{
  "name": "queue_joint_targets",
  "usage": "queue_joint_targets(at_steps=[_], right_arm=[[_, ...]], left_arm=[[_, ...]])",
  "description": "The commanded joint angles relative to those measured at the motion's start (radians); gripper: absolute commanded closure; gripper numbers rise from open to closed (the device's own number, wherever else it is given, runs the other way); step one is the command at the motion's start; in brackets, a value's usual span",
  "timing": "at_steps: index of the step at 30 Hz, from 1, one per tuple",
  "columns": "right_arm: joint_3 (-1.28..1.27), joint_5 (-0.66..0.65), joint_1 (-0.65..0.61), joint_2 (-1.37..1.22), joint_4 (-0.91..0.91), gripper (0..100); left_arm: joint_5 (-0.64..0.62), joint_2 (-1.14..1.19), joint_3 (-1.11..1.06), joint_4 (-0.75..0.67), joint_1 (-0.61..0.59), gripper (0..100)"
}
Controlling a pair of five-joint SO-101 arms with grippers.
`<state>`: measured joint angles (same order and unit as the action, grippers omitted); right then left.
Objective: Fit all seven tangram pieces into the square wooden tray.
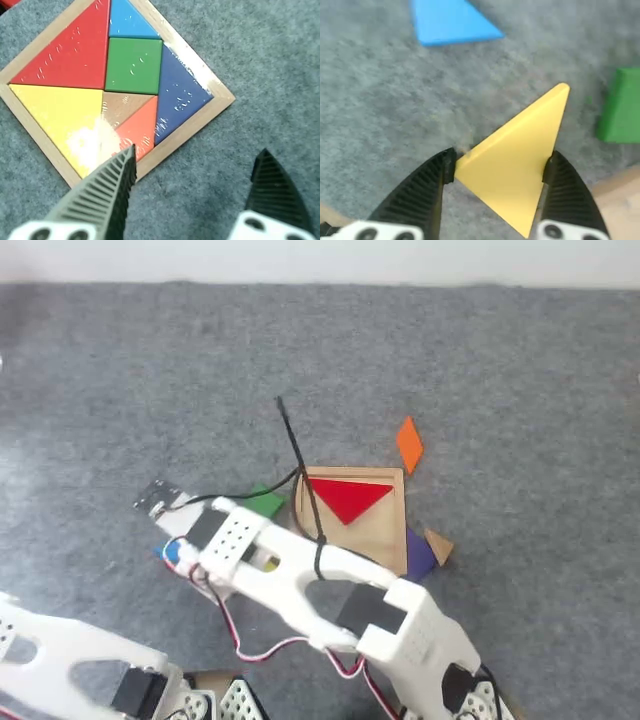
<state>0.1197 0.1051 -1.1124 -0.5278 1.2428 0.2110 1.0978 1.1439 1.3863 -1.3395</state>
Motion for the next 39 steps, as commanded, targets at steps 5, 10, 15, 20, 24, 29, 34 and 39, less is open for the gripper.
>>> queue_joint_targets(at_steps=[5,10,15,20,24,29,34,39], right_arm=[[0.037,-0.038,0.084,0.213,0.074,81.3],[0.037,-0.066,0.17,0.377,0.137,81.2],[0.031,-0.083,0.274,0.495,0.205,81.2],[-0.058,-0.083,0.222,0.501,0.139,81.2],[-0.189,-0.08,0.131,0.501,-0.007,81.0],[-0.218,-0.023,0.128,0.464,-0.033,71.6],[-0.173,0.031,0.067,0.294,-0.042,69.8],[-0.071,0.04,0.053,0.142,-0.035,70.2]], left_arm=[[0.008,-0.02,0.039,0.003,-0.003,64],[0.008,-0.02,0.039,0.002,0.0,64],[0.006,-0.018,0.039,-0.002,0.005,64],[0.005,-0.018,0.039,-0.002,0.006,64],[0.005,-0.018,0.039,0.002,0.005,64],[0.005,-0.018,0.039,-0.003,0.0,64],[0.003,-0.018,0.039,0.003,0.009,64],[0.003,-0.018,0.039,0.0,0.006,64]])
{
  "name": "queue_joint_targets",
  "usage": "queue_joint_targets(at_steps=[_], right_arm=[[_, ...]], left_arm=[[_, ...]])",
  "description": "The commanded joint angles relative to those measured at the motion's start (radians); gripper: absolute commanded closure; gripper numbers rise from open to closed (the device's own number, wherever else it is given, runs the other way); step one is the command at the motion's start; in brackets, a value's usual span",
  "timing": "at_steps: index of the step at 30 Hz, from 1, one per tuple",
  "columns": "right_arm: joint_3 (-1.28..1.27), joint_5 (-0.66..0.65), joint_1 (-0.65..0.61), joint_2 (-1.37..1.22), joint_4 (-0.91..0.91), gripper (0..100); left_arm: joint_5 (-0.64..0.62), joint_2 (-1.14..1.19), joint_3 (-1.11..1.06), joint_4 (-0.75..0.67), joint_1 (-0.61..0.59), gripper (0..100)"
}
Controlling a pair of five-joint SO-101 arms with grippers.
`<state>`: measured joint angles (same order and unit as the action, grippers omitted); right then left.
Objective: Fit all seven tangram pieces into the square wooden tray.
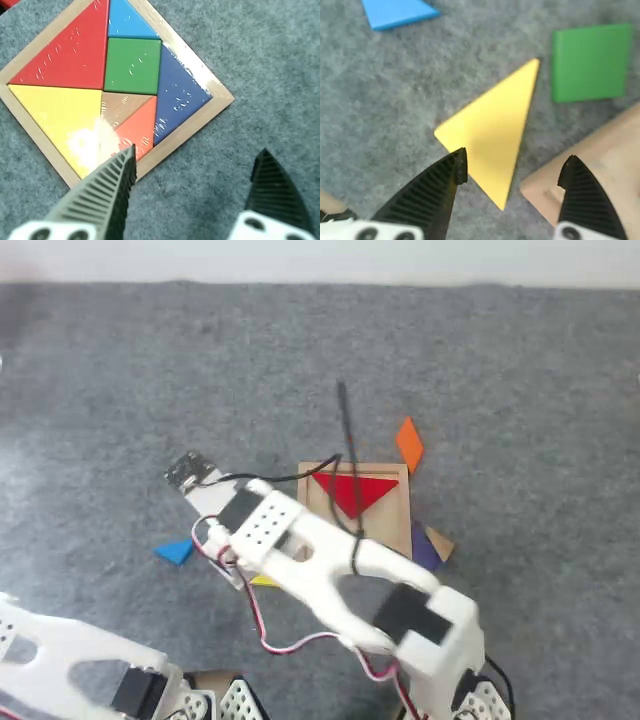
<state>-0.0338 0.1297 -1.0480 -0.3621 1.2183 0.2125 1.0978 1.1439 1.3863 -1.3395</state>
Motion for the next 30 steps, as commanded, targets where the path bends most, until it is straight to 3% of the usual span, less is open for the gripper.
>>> queue_joint_targets(at_steps=[1,11,16,30], right_arm=[[0.091,0.015,-0.012,-0.036,-0.01,70.2],[0.094,0.017,-0.12,-0.016,-0.018,70.2],[0.091,0.069,-0.099,-0.048,-0.044,70.2],[0.118,0.064,-0.062,-0.082,-0.027,70.2]], left_arm=[[0.005,-0.018,0.039,-0.002,0.006,64],[0.005,-0.018,0.035,-0.003,0.014,64],[0.005,-0.018,0.038,-0.003,0.008,64],[0.006,-0.018,0.038,-0.003,0.006,64]])
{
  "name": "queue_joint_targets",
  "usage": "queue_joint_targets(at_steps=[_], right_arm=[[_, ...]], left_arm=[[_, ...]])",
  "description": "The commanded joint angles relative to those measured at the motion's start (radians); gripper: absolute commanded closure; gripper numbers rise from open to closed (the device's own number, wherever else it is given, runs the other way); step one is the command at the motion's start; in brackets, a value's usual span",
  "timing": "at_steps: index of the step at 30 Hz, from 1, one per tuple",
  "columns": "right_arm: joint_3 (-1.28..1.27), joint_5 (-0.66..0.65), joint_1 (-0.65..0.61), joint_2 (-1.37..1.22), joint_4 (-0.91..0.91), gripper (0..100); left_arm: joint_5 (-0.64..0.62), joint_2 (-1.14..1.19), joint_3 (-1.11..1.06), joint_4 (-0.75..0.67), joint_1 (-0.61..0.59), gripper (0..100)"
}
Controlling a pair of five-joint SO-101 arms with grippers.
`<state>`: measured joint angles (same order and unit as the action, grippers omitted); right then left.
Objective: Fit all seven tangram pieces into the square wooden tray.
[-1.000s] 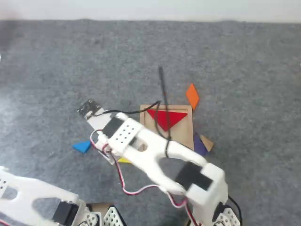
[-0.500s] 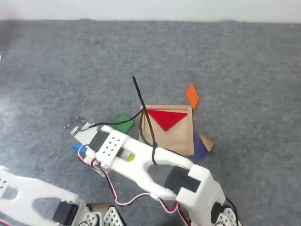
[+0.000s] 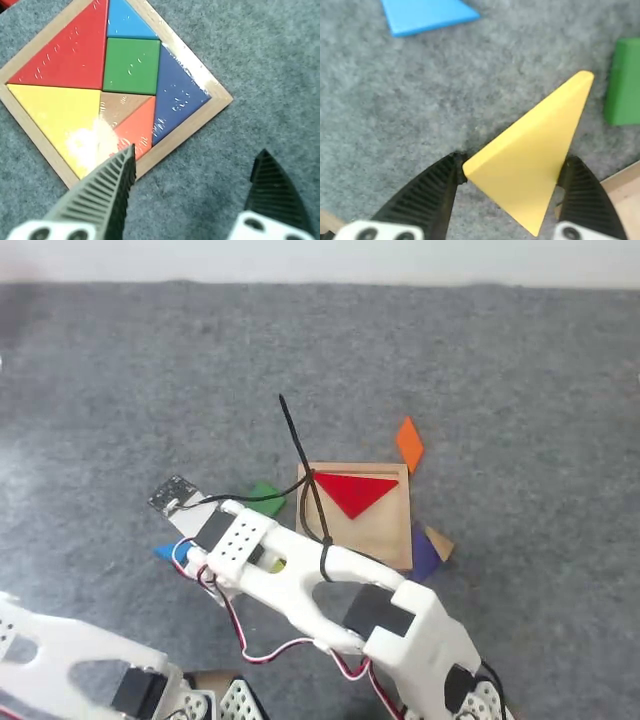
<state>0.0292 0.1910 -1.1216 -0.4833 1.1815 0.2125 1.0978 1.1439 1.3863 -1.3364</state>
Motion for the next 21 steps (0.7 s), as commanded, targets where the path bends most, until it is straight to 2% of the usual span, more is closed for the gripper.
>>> queue_joint_targets(at_steps=[1,7,12,21], right_arm=[[0.058,0.003,0.012,0.045,0.016,70.2],[0.052,0.003,0.015,0.033,0.022,71.8],[0.057,-0.005,0.024,0.025,0.019,91.3],[0.072,-0.046,0.153,0.03,0.081,93.4]], left_arm=[[0.006,-0.018,0.038,-0.003,0.003,64],[0.006,-0.018,0.039,0.0,0.003,64],[0.006,-0.018,0.039,0.0,0.003,64],[0.006,-0.018,0.039,0.002,0.003,64]])
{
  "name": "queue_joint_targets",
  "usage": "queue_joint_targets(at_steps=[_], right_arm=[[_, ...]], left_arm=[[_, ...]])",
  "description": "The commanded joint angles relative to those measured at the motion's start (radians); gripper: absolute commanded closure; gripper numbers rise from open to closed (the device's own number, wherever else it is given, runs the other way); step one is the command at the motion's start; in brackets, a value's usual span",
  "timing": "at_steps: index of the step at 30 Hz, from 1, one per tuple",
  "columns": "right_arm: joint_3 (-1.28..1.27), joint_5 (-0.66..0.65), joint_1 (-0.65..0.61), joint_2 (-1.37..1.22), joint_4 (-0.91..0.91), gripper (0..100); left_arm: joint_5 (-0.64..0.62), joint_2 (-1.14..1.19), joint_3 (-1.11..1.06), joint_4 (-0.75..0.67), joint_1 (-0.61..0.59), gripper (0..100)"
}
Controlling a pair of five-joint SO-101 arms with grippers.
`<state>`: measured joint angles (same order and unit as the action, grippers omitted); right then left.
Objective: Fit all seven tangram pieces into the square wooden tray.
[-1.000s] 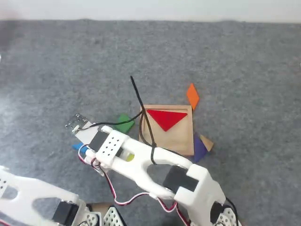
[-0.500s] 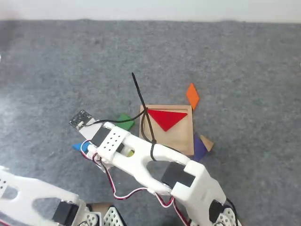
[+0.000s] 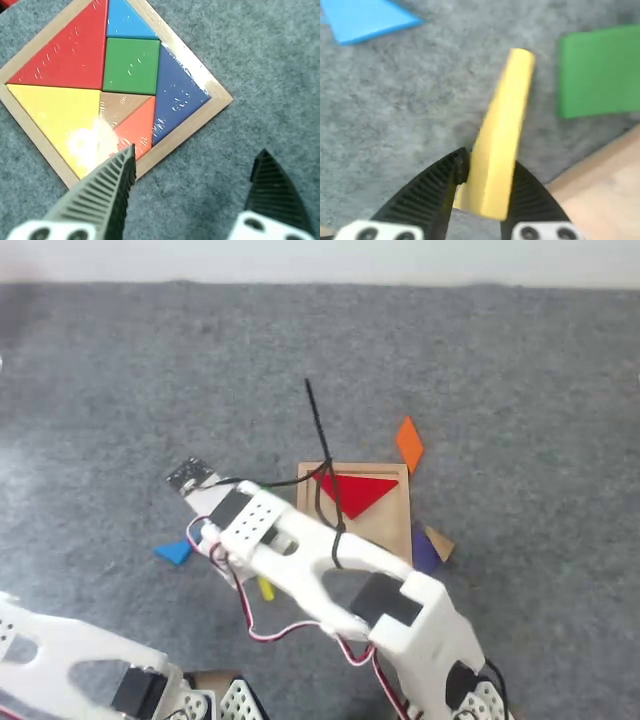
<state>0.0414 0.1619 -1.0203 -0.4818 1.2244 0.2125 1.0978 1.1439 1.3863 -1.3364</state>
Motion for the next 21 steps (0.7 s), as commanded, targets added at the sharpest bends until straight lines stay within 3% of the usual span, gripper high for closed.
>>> queue_joint_targets(at_steps=[1,8,16,21], right_arm=[[0.071,-0.018,0.062,0.028,0.054,95.0],[0.181,-0.066,0.12,0.048,0.159,98.0],[0.181,-0.074,0.193,0.305,0.282,98.0],[0.032,-0.075,0.266,0.332,0.206,98.0]], left_arm=[[0.006,-0.018,0.039,0.002,0.003,64],[0.006,-0.018,0.039,0.0,0.003,64],[0.006,-0.018,0.039,0.0,0.009,64],[0.006,-0.018,0.039,0.002,0.012,64]])
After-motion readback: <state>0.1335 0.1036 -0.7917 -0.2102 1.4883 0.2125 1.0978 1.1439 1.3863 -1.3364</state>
